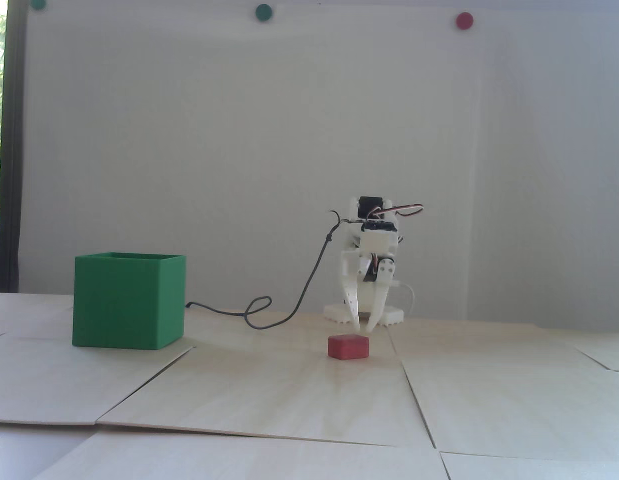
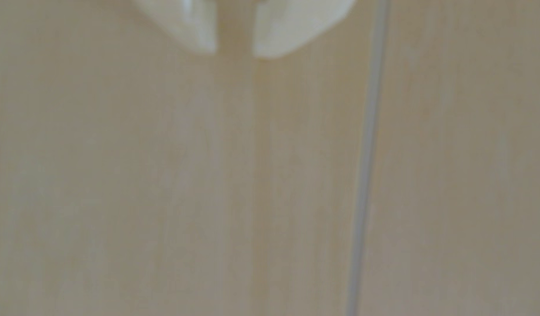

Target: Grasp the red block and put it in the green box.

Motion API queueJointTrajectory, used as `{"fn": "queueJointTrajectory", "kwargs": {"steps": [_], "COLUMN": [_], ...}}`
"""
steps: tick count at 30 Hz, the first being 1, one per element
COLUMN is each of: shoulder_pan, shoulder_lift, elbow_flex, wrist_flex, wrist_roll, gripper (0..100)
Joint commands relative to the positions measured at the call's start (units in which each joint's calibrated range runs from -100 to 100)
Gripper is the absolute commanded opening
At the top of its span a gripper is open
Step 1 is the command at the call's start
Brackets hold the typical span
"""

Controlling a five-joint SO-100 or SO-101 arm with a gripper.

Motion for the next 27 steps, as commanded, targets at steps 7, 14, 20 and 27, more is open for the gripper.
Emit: {"fn": "queueJointTrajectory", "kwargs": {"steps": [7,14,20,27], "shoulder_pan": [10.6,10.6,10.6,10.6], "shoulder_lift": [-1.2,-1.2,-1.2,-1.2], "elbow_flex": [0.5,0.5,0.5,0.5], "wrist_flex": [2.0,2.0,2.0,2.0], "wrist_roll": [-0.1,-0.1,-0.1,-0.1], "gripper": [2,2,2,2]}}
